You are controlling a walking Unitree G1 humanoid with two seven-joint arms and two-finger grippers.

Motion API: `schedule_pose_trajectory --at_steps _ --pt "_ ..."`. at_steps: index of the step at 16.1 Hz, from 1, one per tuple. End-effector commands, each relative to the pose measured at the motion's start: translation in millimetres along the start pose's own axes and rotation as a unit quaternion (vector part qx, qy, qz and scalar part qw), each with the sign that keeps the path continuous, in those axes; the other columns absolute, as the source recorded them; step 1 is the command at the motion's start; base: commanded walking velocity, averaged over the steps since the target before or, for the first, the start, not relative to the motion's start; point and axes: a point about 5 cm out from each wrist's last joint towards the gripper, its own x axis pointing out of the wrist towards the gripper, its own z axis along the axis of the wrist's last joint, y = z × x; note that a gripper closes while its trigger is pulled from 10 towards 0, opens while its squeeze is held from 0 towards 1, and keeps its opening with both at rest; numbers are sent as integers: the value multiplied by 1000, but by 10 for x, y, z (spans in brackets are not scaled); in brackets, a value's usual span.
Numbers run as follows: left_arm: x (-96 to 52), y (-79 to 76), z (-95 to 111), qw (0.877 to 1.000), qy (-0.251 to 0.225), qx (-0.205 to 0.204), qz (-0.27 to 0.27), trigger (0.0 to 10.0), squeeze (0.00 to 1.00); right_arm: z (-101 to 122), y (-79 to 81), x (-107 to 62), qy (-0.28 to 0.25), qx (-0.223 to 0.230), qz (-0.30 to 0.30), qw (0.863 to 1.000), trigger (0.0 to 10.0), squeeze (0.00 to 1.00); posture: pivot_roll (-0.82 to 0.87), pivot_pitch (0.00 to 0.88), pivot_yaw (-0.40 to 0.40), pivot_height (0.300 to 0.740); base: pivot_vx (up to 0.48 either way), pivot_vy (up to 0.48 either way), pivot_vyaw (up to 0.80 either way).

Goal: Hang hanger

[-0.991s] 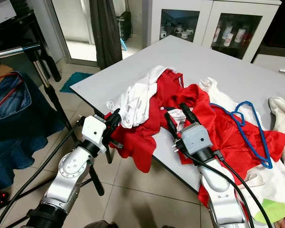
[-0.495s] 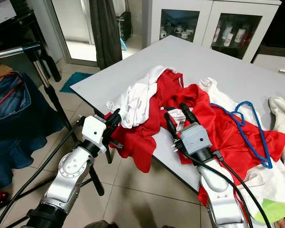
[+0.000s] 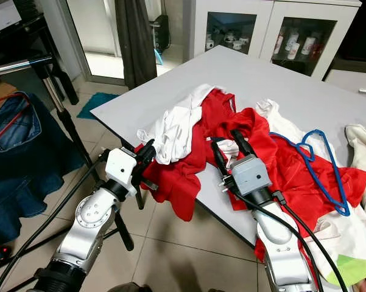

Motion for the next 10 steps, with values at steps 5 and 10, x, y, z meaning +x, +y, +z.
schedule_pose_trajectory --at_steps 5,10 --pt "23 -16 25 1000 -3 0 -6 10000 0 5 -23 13 3 4 -11 1000 10000 0 50 0 60 740 0 0 -754" --pt "20 -15 25 1000 -3 -1 -6 10000 0 10 -16 11 2 8 -11 1000 10000 0 49 0 60 740 0 0 -800"
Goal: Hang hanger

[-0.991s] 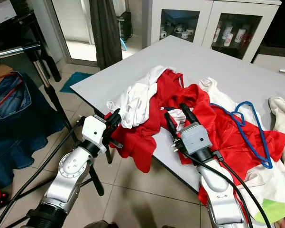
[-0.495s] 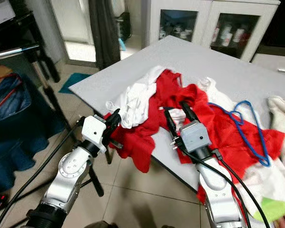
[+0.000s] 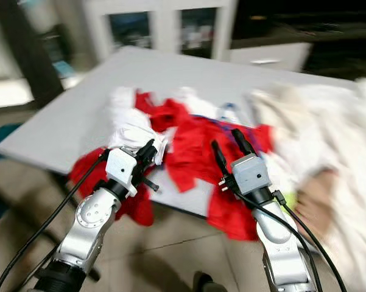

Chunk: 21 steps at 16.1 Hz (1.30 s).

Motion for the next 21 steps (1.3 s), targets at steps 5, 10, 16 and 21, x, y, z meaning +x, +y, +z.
schedule_pose_trajectory --at_steps 5,10,16,21 --pt "22 -22 24 1000 -4 -2 -5 10000 0 20 -3 5 -2 4 1 1000 10000 0 49 0 60 740 0 0 0" --pt "25 -24 28 1000 -5 -2 -5 10000 0 24 -3 9 -3 6 0 1000 10000 0 49 0 58 740 0 0 0" --pt "25 -35 25 1000 -1 13 -10 10000 0 25 2 5 -3 10 -2 1000 10000 0 48 0 61 740 0 -46 0" --pt "27 -37 25 1000 0 14 -9 10000 0 28 -7 7 -2 12 -4 1000 10000 0 48 0 61 740 0 -409 0"
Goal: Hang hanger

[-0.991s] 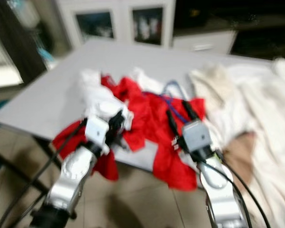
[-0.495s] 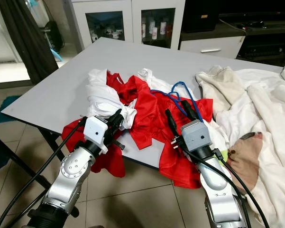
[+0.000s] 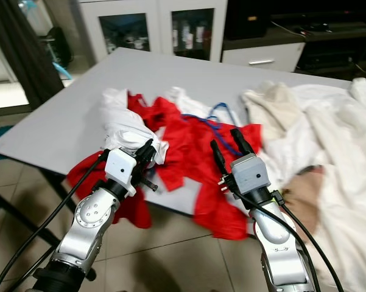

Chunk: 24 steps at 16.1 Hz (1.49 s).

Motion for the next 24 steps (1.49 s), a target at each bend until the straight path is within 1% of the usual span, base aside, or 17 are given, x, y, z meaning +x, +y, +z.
schedule_pose_trajectory --at_steps 1,12,22,24 --pt "26 -31 27 1000 -3 4 -9 10000 0 20 -27 0 0 1 -2 1000 10000 0 48 0 61 740 0 -439 0" --pt "24 -30 22 1000 -2 4 -5 10000 0 21 -47 20 1 4 -3 1000 10000 0 50 0 59 740 0 -350 0" --pt "9 -31 14 1000 1 -2 -4 10000 0 11 -73 22 7 13 -17 1000 10000 0 51 0 60 740 0 0 0" --pt "9 -32 10 1000 2 -2 -5 10000 0 3 -76 30 11 7 -19 1000 10000 0 51 0 60 740 0 0 666"
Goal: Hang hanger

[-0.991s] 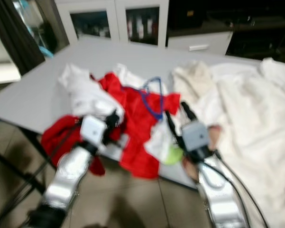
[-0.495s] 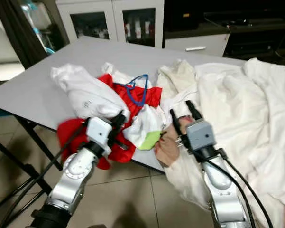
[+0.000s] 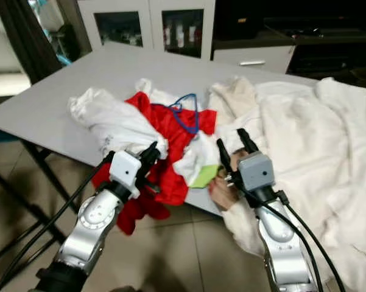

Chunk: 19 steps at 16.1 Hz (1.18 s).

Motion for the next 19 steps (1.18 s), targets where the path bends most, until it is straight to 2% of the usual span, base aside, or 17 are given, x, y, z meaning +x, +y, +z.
schedule_pose_trajectory --at_steps 1,3,10,11,14,15,16,17,18,19 --pt "-9 32 9 1000 1 1 5 10000 0 21 17 43 -1 -3 2 1000 10000 0 51 0 60 740 0 0 800" --pt "-11 32 6 1000 2 0 6 10000 0 9 18 45 3 -3 0 1000 10000 0 51 0 60 740 0 0 800" --pt "-10 20 3 1000 3 -2 8 10000 0 -13 -38 118 15 14 -11 1000 10000 0 51 0 51 740 0 0 0" --pt "-9 14 3 1000 3 -2 8 10000 0 -8 -57 153 14 2 -11 1000 10000 0 50 0 50 740 0 0 0" --pt "-2 4 5 1000 2 -4 7 10000 0 12 -44 314 21 -130 42 990 10000 0 51 0 51 740 0 0 0" --pt "0 5 5 1000 1 -3 8 10000 0 18 -38 337 21 -155 58 986 10000 59 53 0 49 740 0 0 0" --pt "2 9 6 1000 1 -3 8 10000 0 22 -35 349 21 -173 67 983 10000 59 53 0 49 740 0 0 0" --pt "6 23 8 1000 1 -2 10 10000 0 49 -19 374 15 -209 93 973 10000 749 55 0 48 740 0 0 0" --pt "11 43 11 1000 1 0 12 10000 0 83 -3 400 9 -233 116 965 10000 871 55 0 48 740 0 0 0" --pt "26 80 15 1000 0 6 17 10000 0 118 16 428 5 -255 139 957 10000 906 56 0 45 740 0 0 0"
